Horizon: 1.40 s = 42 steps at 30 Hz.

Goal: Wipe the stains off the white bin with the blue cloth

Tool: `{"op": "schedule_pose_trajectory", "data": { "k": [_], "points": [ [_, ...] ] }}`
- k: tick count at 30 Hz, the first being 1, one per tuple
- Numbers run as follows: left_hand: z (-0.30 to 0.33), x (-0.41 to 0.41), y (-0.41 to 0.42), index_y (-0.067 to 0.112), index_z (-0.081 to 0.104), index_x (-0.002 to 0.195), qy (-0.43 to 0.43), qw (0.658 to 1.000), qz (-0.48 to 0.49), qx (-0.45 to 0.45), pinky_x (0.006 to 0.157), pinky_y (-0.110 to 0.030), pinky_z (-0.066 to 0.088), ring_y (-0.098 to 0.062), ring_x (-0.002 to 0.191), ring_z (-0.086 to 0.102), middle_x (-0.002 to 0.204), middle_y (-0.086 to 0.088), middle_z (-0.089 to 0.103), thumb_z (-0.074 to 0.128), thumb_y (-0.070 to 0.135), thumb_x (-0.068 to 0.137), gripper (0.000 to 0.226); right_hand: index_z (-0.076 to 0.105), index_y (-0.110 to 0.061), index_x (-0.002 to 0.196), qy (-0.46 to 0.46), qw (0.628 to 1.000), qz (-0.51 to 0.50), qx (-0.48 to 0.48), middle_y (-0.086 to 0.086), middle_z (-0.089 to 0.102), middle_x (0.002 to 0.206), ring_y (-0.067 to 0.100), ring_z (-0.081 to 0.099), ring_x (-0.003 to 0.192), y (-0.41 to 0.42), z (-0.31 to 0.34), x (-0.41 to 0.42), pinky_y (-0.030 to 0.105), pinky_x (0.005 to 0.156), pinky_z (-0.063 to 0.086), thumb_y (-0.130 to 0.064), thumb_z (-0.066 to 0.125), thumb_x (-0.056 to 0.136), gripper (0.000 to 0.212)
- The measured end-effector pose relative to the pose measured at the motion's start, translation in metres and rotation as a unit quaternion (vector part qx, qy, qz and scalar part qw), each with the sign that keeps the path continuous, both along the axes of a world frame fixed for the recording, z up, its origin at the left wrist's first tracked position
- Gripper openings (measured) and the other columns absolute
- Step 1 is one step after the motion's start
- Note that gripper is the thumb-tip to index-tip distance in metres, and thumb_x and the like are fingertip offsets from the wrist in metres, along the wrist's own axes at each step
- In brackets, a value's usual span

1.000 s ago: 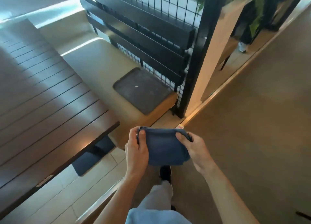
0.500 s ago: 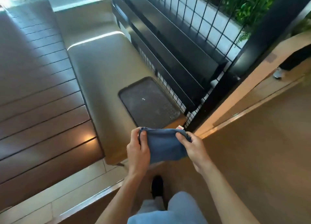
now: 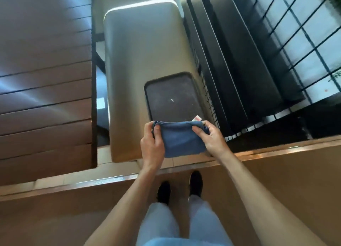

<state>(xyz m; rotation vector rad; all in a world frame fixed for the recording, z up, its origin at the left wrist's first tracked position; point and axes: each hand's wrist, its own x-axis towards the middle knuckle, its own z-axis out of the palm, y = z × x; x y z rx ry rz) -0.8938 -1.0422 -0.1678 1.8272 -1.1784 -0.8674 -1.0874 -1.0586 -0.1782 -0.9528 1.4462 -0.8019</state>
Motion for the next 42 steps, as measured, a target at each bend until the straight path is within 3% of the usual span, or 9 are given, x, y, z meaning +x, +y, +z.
{"op": "schedule_pose_trajectory", "data": {
  "k": [4,8,11,16,20,31,36,39,42],
  "points": [
    [-0.032,-0.017,-0.026,0.024,0.055,0.112,-0.010,0.999,0.034,0.016,0.062,-0.019,0.045,0.001,0.079,0.062,0.087,0.011,0.065,0.040,0.033,0.109,0.018,0.068,-0.025,0.105,0.004,0.998,0.063,-0.009,-0.007,0.068,0.102,0.000,0.063,0.093,-0.036,-0.022,-0.021,0.017,0.079,0.050,-0.027,0.063,0.099,0.008],
    [-0.073,-0.029,-0.051,0.021,0.055,0.114,-0.022,0.997,0.062,0.027,0.064,-0.031,0.042,-0.004,0.072,0.059,0.085,0.009,0.064,0.040,0.033,0.109,0.020,0.065,-0.031,0.102,0.050,0.992,0.111,-0.018,0.003,0.069,0.103,0.019,0.066,0.102,-0.068,-0.059,-0.034,0.039,0.087,0.053,-0.039,0.060,0.098,0.010],
    [-0.103,-0.033,-0.067,0.020,0.056,0.115,-0.026,0.997,0.059,0.031,0.065,-0.027,0.037,-0.006,0.073,0.056,0.086,0.007,0.064,0.040,0.030,0.109,0.020,0.063,-0.030,0.102,0.077,0.989,0.122,-0.013,0.004,0.069,0.101,0.022,0.066,0.102,-0.086,-0.092,-0.039,0.050,0.090,0.053,-0.045,0.059,0.097,0.016],
    [-0.147,-0.032,-0.079,0.020,0.054,0.122,-0.030,0.997,0.046,0.060,0.068,-0.032,0.040,-0.014,0.081,0.060,0.094,0.005,0.066,0.039,0.033,0.109,0.023,0.060,-0.033,0.102,0.106,0.984,0.145,0.013,-0.005,0.069,0.101,0.014,0.066,0.100,-0.106,-0.139,-0.041,0.047,0.092,0.053,-0.047,0.055,0.099,0.015],
    [-0.176,-0.029,-0.083,0.023,0.052,0.121,-0.024,0.995,0.039,0.093,0.069,-0.031,0.042,-0.015,0.081,0.062,0.093,0.004,0.067,0.038,0.037,0.109,0.023,0.058,-0.035,0.096,0.130,0.977,0.161,0.041,-0.008,0.068,0.096,0.011,0.066,0.093,-0.118,-0.165,-0.037,0.040,0.083,0.053,-0.045,0.052,0.101,0.012],
    [-0.232,-0.016,-0.128,0.024,0.052,0.119,-0.053,0.988,0.035,0.141,0.083,-0.043,0.050,-0.026,0.090,0.063,0.095,-0.001,0.069,0.038,0.039,0.108,0.023,0.052,-0.033,0.097,0.229,0.954,0.185,0.057,-0.001,0.065,0.094,0.023,0.065,0.089,-0.169,-0.216,-0.020,0.047,0.080,0.053,-0.048,0.048,0.098,0.015],
    [-0.241,-0.007,-0.149,0.031,0.052,0.124,-0.103,0.978,0.012,0.180,0.091,-0.045,0.050,-0.032,0.102,0.064,0.109,-0.004,0.072,0.037,0.044,0.106,0.027,0.057,-0.032,0.108,0.318,0.927,0.193,0.041,-0.001,0.063,0.114,0.027,0.060,0.105,-0.187,-0.224,-0.008,0.043,0.087,0.049,-0.046,0.051,0.097,0.020],
    [-0.242,-0.001,-0.159,0.033,0.051,0.131,-0.121,0.970,-0.011,0.210,0.095,-0.041,0.048,-0.027,0.110,0.063,0.118,0.001,0.071,0.040,0.044,0.105,0.031,0.061,-0.025,0.122,0.367,0.909,0.194,0.039,0.003,0.055,0.127,0.029,0.055,0.117,-0.194,-0.228,-0.003,0.038,0.088,0.043,-0.041,0.052,0.098,0.030],
    [-0.238,0.004,-0.158,0.032,0.049,0.135,-0.119,0.964,-0.035,0.236,0.098,-0.040,0.046,-0.023,0.117,0.061,0.127,0.002,0.066,0.043,0.043,0.103,0.034,0.055,-0.026,0.136,0.371,0.907,0.192,0.056,0.002,0.048,0.138,0.028,0.049,0.128,-0.192,-0.225,-0.002,0.042,0.100,0.044,-0.038,0.053,0.098,0.039]
  ]
}}
